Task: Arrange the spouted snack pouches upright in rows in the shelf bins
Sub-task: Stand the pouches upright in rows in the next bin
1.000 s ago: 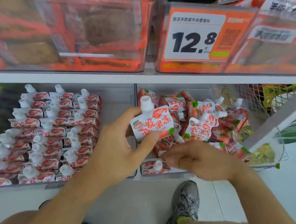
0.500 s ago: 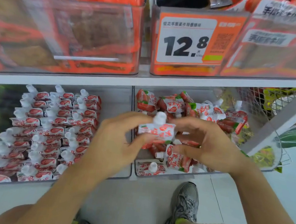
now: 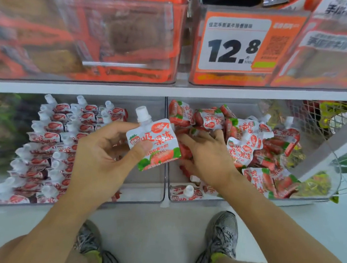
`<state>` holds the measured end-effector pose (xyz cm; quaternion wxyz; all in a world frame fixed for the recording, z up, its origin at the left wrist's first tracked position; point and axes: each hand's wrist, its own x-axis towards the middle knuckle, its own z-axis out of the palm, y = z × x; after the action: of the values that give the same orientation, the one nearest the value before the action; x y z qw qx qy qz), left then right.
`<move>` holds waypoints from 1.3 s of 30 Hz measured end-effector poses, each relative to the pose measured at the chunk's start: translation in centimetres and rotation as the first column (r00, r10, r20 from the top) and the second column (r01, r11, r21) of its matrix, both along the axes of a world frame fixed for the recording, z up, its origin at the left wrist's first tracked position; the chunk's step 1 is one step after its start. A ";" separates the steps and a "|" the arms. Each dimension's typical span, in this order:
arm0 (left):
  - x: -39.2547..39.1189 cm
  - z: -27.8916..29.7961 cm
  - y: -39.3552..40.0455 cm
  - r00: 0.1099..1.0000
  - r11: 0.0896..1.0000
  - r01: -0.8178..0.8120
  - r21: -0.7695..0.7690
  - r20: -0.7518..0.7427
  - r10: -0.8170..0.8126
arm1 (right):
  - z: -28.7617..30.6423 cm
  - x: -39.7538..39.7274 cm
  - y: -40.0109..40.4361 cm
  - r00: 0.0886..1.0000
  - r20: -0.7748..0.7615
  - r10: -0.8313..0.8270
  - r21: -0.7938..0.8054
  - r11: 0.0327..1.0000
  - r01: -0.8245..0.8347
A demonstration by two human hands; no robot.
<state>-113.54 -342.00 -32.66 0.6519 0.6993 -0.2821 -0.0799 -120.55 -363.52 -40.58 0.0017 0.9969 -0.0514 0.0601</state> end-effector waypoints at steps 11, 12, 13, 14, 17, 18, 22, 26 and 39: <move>1.2 -0.8 1.9 0.999 0.999 -0.028 0.044 -0.042 0.030 | 6.7 -5.6 -5.1 0.903 0.256 -0.344 0.345 0.905 0.247; 1.1 -0.8 1.9 0.999 0.999 -0.022 0.047 -0.043 0.024 | 6.8 -6.2 -5.9 0.858 0.284 -0.427 0.357 0.878 0.319; 1.0 -0.8 1.8 0.999 0.999 -0.021 0.049 -0.043 0.023 | 6.6 -6.4 -6.6 0.809 0.292 -0.511 0.352 0.844 0.406; 0.9 -0.8 1.7 0.999 0.999 -0.022 0.050 -0.048 0.024 | 6.3 -6.4 -7.1 0.757 0.282 -0.589 0.336 0.800 0.498; 0.7 -0.6 1.5 0.999 0.998 -0.026 0.051 -0.036 0.028 | 5.5 -5.6 -6.1 0.699 0.374 -0.609 0.352 0.791 0.501; 0.7 -0.6 1.6 0.999 0.998 -0.026 0.050 -0.034 0.028 | 5.4 -5.1 -5.1 0.743 0.440 -0.504 0.331 0.860 0.388; 0.7 -0.7 1.5 0.999 0.999 -0.034 0.038 -0.036 0.036 | 3.8 -3.0 -1.4 0.990 0.137 0.029 0.347 0.935 -0.075; 0.8 -0.6 1.5 1.000 0.999 -0.016 0.032 -0.024 0.017 | 2.3 -1.9 -2.3 0.995 -0.100 -0.006 0.154 0.988 0.022; 0.9 -1.0 1.3 0.999 1.000 -0.024 0.021 -0.033 0.024 | 3.4 -1.8 -0.2 0.998 -0.017 0.057 0.628 0.777 -0.034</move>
<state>-112.62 -340.71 -33.63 0.6502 0.7079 -0.2620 -0.0867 -122.35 -363.71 -37.19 -0.3308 0.9424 -0.0444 0.0220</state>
